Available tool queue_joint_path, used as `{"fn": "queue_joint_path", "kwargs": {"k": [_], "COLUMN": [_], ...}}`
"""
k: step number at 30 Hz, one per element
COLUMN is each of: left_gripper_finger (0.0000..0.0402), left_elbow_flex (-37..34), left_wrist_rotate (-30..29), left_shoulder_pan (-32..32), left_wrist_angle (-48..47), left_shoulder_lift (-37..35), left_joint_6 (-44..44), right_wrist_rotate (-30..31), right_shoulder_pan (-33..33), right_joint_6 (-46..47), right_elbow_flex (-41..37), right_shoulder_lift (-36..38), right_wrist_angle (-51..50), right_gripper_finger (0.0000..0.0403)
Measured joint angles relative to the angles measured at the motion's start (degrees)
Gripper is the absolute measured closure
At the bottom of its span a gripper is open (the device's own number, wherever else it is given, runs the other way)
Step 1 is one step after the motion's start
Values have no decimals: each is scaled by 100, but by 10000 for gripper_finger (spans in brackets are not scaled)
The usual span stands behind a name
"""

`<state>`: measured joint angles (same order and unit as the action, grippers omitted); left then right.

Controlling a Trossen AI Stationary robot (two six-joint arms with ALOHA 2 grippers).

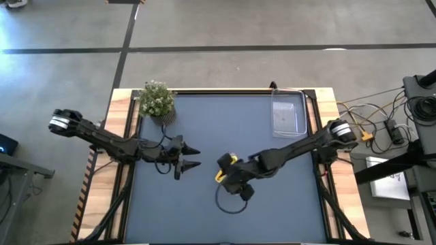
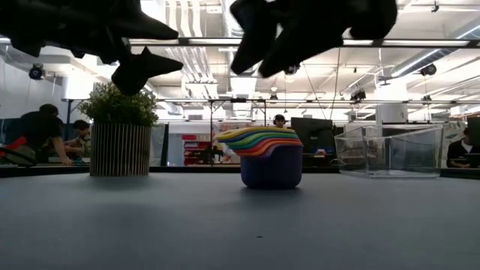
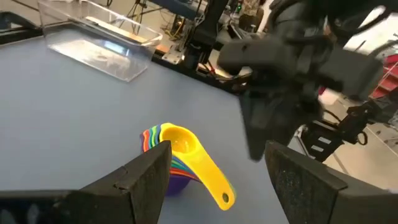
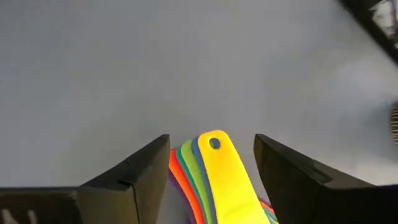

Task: Nest measuring cups in basket
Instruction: Put the stacked measuring cups into the transparent bin

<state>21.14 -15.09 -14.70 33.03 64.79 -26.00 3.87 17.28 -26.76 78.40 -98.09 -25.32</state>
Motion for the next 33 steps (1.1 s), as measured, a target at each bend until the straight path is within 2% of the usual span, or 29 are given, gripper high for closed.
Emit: {"fn": "queue_joint_path", "kwargs": {"k": [10,19,23,27,33], "left_gripper_finger": [160,160,160,160,160], "left_elbow_flex": [-65,-69,-65,-65,-65], "left_wrist_rotate": [2,2,2,2,2], "left_shoulder_pan": [0,0,2,2,2], "left_wrist_angle": [-2,4,9,5,40], "left_shoulder_lift": [-20,80,138,152,97], "left_joint_6": [44,58,85,85,131], "right_wrist_rotate": [-141,-152,-338,-596,-715], "right_shoulder_pan": [-309,-495,-597,-764,-1073], "right_joint_6": [-377,-867,-995,-630,824], "right_elbow_flex": [862,1036,1065,1122,1050], "right_shoulder_lift": [-905,-966,-972,-968,-987], "right_wrist_angle": [-1340,-1473,-1424,-1241,-244], "right_gripper_finger": [176,176,176,176,176]}}
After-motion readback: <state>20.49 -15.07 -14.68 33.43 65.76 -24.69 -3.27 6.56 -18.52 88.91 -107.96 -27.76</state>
